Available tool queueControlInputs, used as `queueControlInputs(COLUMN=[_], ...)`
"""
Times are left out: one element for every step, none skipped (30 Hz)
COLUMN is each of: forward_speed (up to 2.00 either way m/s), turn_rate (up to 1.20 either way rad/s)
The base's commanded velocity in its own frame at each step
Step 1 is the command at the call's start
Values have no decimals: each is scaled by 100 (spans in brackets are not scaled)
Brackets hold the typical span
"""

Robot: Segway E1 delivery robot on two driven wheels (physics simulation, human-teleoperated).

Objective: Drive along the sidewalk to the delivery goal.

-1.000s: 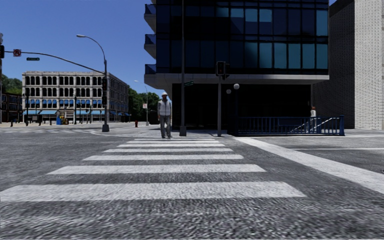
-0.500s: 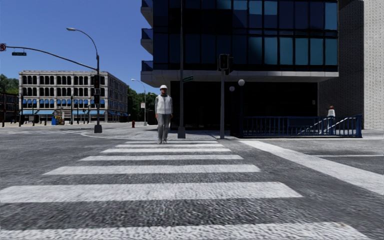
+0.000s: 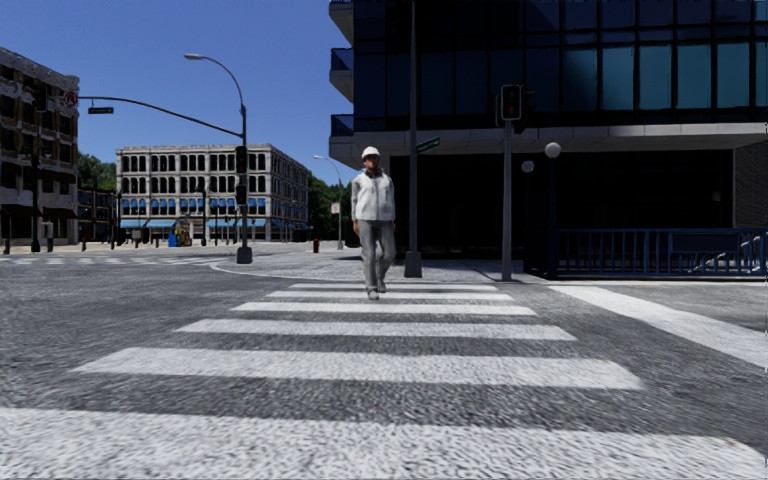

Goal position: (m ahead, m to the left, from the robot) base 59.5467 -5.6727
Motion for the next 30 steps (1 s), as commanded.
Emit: queueControlInputs(forward_speed=[133, 134, 134, 134, 134, 134, 135, 139, 146, 146, 153, 159, 180, 200, 200, 200, 200, 200, 200, 200, 200, 200, 200, 200, 200, 200, 200, 200, 200, 200], turn_rate=[83, 83, 83, 83, 83, 83, 83, 83, 83, 83, 83, 83, 71, 45, 45, 0, 0, 0, 0, 0, 0, 0, 0, 0, 0, 0, 0, -15, -36, -36])
